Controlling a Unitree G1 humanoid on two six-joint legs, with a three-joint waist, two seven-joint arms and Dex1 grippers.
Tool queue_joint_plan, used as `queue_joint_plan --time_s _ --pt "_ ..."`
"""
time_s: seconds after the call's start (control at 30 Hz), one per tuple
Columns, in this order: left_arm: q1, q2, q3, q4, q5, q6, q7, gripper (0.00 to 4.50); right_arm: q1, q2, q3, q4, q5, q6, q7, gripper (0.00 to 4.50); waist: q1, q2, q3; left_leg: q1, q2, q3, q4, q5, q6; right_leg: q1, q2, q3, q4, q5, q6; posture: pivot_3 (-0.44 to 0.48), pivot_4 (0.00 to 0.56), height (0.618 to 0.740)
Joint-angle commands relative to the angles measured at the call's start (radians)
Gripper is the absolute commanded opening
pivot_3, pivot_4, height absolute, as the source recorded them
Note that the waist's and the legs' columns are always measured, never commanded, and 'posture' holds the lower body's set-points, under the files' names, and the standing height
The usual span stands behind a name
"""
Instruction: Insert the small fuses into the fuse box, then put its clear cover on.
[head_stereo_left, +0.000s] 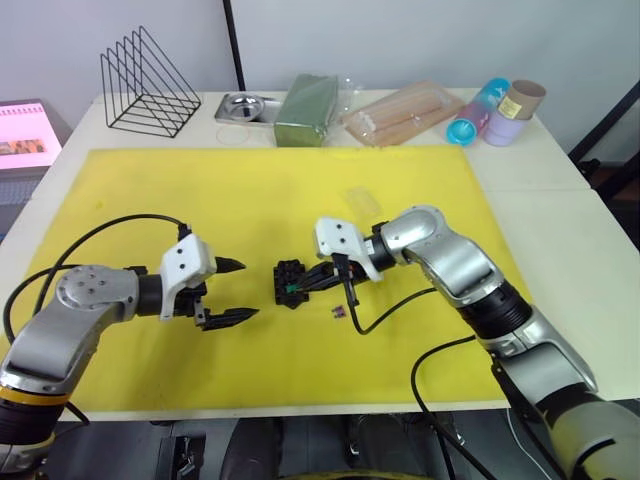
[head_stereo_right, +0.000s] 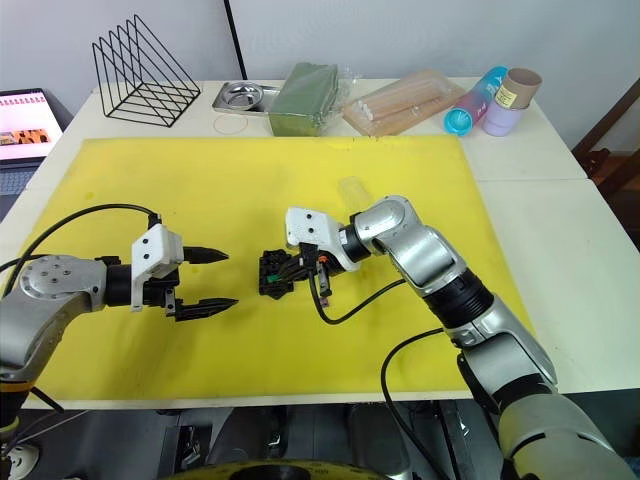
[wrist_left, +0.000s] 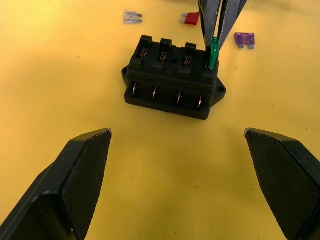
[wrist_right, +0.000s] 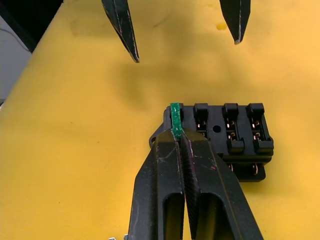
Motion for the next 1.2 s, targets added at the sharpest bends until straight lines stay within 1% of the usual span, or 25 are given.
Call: queue_joint_plan --time_s 0.03,0.43,0.83,0.97,1.2 --pt "-0.012 0.006 0.017 -0.033 -0.004 0.001 0.005 4.48 -0.031 0.007 -0.023 -0.013 0.007 -0.007 0.003 0.0 0.0 0.0 0.0 0.0 0.0 0.0 0.0 0.0 0.0 0.0 0.0 0.0 0.0 0.0 0.0 0.0 0.15 0.74" --pt "-0.014 0.004 0.015 -0.033 0.001 -0.002 0.007 4.48 -0.013 -0.001 0.011 -0.031 -0.011 0.0 0.015 0.0 0.0 0.0 0.0 0.0 0.0 0.0 0.0 0.0 0.0 0.0 0.0 0.0 0.0 0.0 0.0 0.0 0.15 0.74" --pt "-0.014 -0.003 0.014 -0.037 0.007 -0.001 0.016 4.48 -0.017 0.0 0.063 -0.002 -0.105 -0.086 -0.002 0.0 -0.001 0.0 0.0 0.001 0.0 0.0 0.0 0.0 0.0 0.0 0.0 0.0 0.0 0.0 0.0 0.0 0.15 0.74" --pt "-0.017 -0.006 0.011 -0.034 0.008 -0.003 0.021 4.48 -0.015 0.005 0.062 0.001 -0.114 -0.112 -0.005 0.0 -0.001 0.0 0.0 0.001 0.0 0.0 0.0 0.0 0.0 0.001 0.0 0.0 0.001 0.0 0.0 0.0 0.15 0.74" --pt "-0.022 -0.013 0.009 -0.033 0.011 -0.002 0.027 4.48 -0.024 0.014 0.048 -0.011 -0.106 -0.088 -0.009 0.0 -0.002 0.0 0.0 0.001 0.0 0.0 0.0 0.0 0.0 0.001 0.001 0.0 0.001 0.0 0.0 0.0 0.15 0.74"
